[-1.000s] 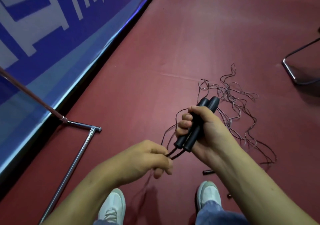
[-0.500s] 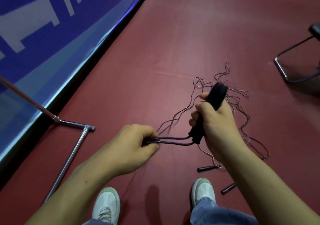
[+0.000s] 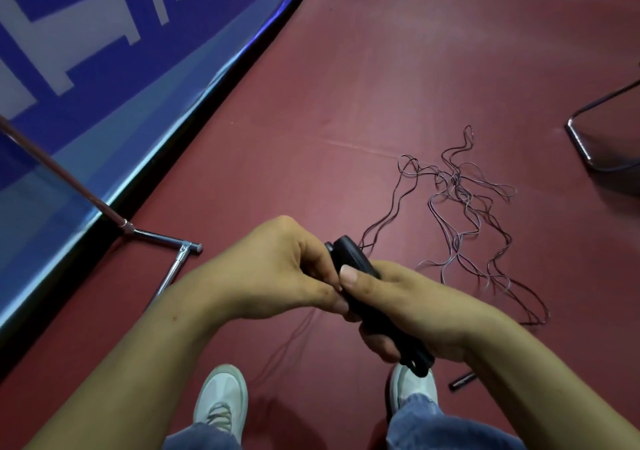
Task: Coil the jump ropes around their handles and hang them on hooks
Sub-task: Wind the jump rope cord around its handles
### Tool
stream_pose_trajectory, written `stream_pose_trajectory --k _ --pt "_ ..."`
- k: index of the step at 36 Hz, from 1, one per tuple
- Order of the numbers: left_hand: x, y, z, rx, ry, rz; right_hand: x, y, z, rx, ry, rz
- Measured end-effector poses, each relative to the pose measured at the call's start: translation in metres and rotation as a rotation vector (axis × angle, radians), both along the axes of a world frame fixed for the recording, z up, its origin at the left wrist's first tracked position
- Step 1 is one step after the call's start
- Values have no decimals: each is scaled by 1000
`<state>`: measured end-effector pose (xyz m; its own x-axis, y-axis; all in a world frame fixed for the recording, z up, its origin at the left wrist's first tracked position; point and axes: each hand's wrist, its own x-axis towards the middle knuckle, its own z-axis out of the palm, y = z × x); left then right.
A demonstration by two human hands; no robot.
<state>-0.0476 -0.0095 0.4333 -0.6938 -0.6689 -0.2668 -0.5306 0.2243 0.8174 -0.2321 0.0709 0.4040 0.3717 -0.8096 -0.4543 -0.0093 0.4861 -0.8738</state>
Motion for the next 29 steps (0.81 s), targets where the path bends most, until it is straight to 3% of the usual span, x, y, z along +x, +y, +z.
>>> stream_pose_trajectory --k 15,22,29 --pt "12 -5 -13 -278 -79 19 -1 1 4 -24 298 172" --pt "14 -5 -16 -238 -94 12 8 5 -5 20 383 156" --pt "15 -3 -11 -213 41 19 1 8 -7 46 359 178"
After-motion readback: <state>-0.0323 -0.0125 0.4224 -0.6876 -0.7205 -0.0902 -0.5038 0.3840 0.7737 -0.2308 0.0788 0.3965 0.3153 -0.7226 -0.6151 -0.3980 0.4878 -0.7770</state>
